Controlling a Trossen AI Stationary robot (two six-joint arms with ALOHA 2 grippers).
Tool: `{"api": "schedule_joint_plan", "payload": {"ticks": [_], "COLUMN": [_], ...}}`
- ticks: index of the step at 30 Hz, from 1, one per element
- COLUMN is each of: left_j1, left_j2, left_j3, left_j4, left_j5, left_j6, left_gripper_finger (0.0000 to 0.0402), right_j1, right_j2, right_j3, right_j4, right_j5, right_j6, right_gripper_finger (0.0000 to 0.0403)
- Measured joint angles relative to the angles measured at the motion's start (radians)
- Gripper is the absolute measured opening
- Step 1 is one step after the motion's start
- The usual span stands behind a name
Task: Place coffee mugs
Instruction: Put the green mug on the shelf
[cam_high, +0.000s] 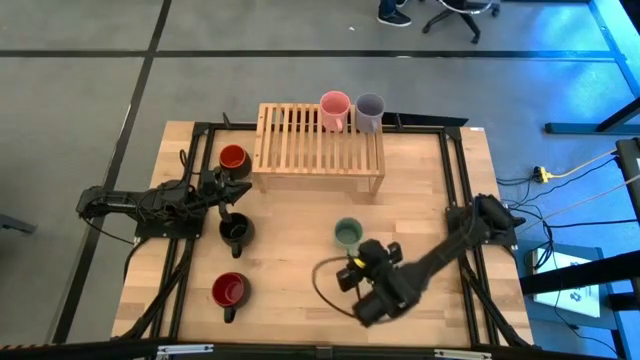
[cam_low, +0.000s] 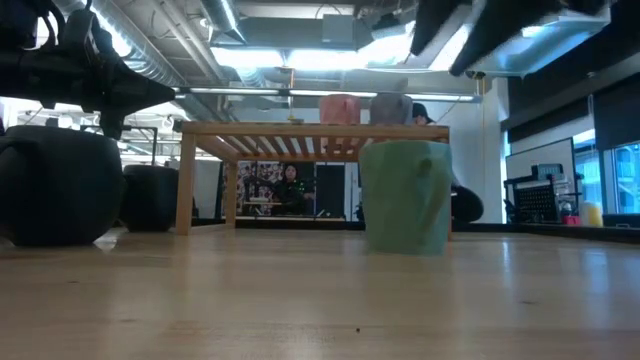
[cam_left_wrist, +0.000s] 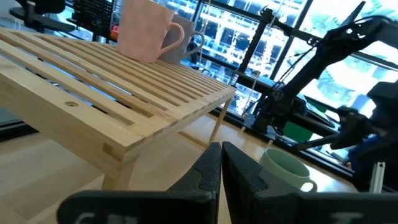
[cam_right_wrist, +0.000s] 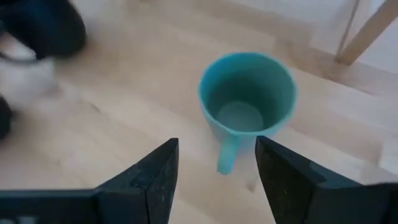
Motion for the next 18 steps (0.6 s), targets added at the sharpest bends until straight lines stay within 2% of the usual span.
{"api": "schedule_joint_plan", "payload": {"ticks": [3, 7, 13, 18], "left_j1": [0.0, 0.0, 0.0, 0.0], "left_j2": [0.0, 0.0, 0.0, 0.0], "left_j3": [0.0, 0.0, 0.0, 0.0], "left_j4": [0.0, 0.0, -0.001, -0.002], "left_j5": [0.0, 0.001, 0.009, 0.028], "left_j6": [0.0, 0.0, -0.031, -0.044], "left_gripper_finger": [0.0007, 0.0007, 0.0007, 0.0007], "right_j1": [0.036, 0.053, 0.05, 0.05], "right_j2": [0.0, 0.001, 0.001, 0.001], "right_j3": [-0.109, -0.242, -0.384, -0.448], "right_j4": [0.095, 0.221, 0.407, 0.553], "right_j5": [0.087, 0.187, 0.209, 0.208], "right_j6": [0.075, 0.079, 0.061, -0.007], "right_gripper_finger": [0.02, 0.02, 0.02, 0.02]}}
